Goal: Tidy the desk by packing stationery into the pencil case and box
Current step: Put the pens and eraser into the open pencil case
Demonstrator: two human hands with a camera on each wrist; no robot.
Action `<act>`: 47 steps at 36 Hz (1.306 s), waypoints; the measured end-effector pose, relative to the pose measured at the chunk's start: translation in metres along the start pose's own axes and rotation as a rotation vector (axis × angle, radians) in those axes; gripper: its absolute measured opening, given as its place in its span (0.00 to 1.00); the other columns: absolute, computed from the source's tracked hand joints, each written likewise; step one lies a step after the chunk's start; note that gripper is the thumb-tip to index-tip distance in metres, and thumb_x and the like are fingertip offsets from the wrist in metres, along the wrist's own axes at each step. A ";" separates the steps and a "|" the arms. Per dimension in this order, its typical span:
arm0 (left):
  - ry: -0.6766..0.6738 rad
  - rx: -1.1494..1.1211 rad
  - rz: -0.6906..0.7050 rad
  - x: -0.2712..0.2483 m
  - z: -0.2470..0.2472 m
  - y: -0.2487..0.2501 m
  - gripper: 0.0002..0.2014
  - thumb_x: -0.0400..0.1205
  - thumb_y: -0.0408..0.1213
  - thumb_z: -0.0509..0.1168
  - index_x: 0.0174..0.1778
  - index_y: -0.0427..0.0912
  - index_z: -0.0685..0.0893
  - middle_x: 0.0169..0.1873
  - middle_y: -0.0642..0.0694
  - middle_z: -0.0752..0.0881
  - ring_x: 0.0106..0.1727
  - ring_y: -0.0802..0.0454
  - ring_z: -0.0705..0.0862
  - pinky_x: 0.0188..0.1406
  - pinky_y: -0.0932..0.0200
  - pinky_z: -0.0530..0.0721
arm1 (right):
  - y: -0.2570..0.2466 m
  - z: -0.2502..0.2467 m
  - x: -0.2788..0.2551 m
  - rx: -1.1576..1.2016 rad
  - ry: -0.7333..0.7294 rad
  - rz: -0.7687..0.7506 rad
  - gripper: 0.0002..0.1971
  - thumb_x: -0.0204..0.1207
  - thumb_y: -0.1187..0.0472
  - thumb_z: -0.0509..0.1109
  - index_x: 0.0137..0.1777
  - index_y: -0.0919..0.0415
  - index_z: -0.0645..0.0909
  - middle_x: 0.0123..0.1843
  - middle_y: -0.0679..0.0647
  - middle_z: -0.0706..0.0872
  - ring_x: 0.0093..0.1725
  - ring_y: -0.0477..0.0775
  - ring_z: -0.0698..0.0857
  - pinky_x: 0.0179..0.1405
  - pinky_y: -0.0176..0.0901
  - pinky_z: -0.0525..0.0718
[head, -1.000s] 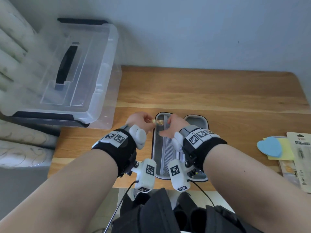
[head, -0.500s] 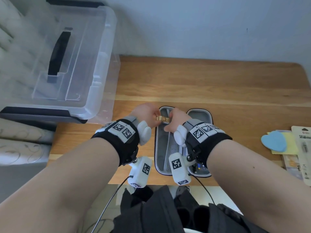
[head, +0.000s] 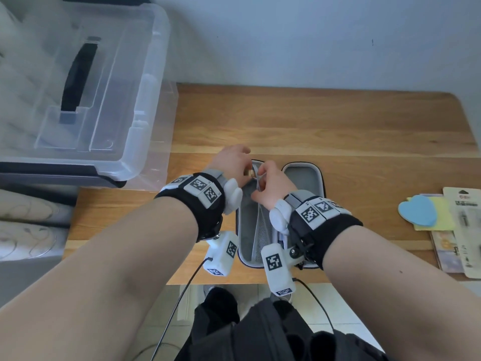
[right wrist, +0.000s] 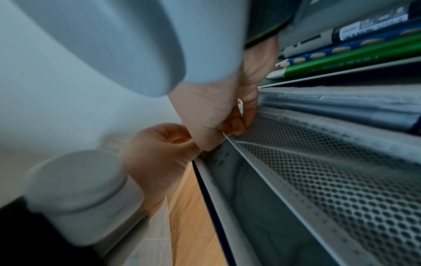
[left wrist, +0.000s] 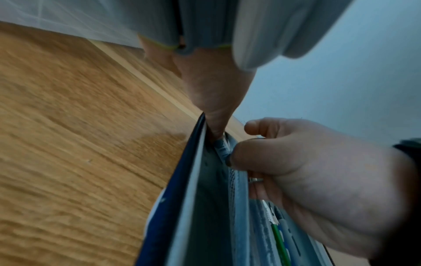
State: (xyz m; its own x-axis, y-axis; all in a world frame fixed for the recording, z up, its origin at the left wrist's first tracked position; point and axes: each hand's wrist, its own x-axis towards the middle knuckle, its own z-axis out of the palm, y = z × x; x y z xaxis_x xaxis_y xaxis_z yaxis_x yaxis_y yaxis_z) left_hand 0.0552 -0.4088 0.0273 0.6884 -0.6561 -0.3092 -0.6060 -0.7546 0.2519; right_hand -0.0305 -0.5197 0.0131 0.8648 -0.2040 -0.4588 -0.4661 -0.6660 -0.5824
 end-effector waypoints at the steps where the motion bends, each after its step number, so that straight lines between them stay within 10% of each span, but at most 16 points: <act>1: -0.034 -0.005 -0.003 0.005 0.001 0.002 0.12 0.79 0.43 0.65 0.53 0.43 0.87 0.73 0.47 0.74 0.71 0.46 0.74 0.64 0.53 0.76 | 0.003 0.000 0.001 0.001 -0.002 -0.009 0.21 0.68 0.62 0.71 0.54 0.51 0.62 0.45 0.52 0.80 0.41 0.57 0.81 0.40 0.45 0.78; 5: -0.081 0.032 -0.062 0.018 -0.001 0.008 0.07 0.78 0.43 0.64 0.39 0.44 0.81 0.45 0.44 0.85 0.39 0.46 0.80 0.34 0.57 0.75 | 0.007 -0.004 0.006 0.000 0.000 -0.038 0.21 0.68 0.62 0.71 0.54 0.51 0.62 0.45 0.51 0.80 0.42 0.55 0.81 0.40 0.43 0.74; 14: -0.004 -0.025 -0.144 0.029 -0.008 0.003 0.16 0.79 0.44 0.63 0.25 0.45 0.76 0.26 0.48 0.77 0.27 0.49 0.73 0.25 0.61 0.68 | -0.002 -0.015 0.017 -0.053 -0.025 -0.115 0.20 0.68 0.61 0.70 0.53 0.52 0.63 0.44 0.50 0.81 0.42 0.55 0.81 0.41 0.47 0.78; 24: 0.050 -0.118 -0.146 0.017 -0.011 -0.008 0.20 0.77 0.45 0.69 0.65 0.48 0.80 0.61 0.47 0.84 0.60 0.48 0.82 0.48 0.59 0.76 | -0.001 -0.016 0.009 -0.068 -0.107 -0.109 0.13 0.72 0.57 0.67 0.51 0.51 0.66 0.37 0.44 0.78 0.39 0.53 0.79 0.40 0.44 0.75; 33: 0.141 -0.322 -0.303 -0.019 -0.019 -0.046 0.13 0.79 0.47 0.64 0.58 0.49 0.83 0.57 0.52 0.86 0.57 0.51 0.84 0.52 0.58 0.80 | -0.017 -0.014 0.010 0.147 -0.055 0.013 0.10 0.75 0.60 0.65 0.55 0.54 0.72 0.39 0.51 0.79 0.37 0.55 0.82 0.35 0.40 0.77; 44: 0.173 -0.481 -0.555 -0.101 -0.029 -0.127 0.08 0.80 0.44 0.64 0.50 0.49 0.85 0.51 0.50 0.88 0.49 0.50 0.86 0.47 0.58 0.83 | -0.073 0.027 0.019 0.100 -0.115 0.121 0.17 0.78 0.63 0.63 0.66 0.59 0.72 0.56 0.58 0.81 0.49 0.57 0.83 0.55 0.50 0.84; 47: 0.182 -0.509 -0.643 -0.127 -0.026 -0.155 0.08 0.80 0.45 0.65 0.51 0.48 0.86 0.50 0.49 0.88 0.50 0.49 0.85 0.48 0.57 0.83 | -0.093 0.052 0.017 0.112 -0.141 0.138 0.14 0.78 0.64 0.61 0.63 0.58 0.72 0.53 0.58 0.82 0.42 0.57 0.83 0.44 0.47 0.84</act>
State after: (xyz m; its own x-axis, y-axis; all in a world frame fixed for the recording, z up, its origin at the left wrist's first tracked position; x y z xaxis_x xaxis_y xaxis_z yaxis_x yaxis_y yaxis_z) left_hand 0.0722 -0.2086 0.0514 0.9183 -0.0546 -0.3921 0.1508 -0.8676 0.4738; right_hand 0.0180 -0.4237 0.0242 0.7606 -0.1799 -0.6238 -0.6026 -0.5533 -0.5751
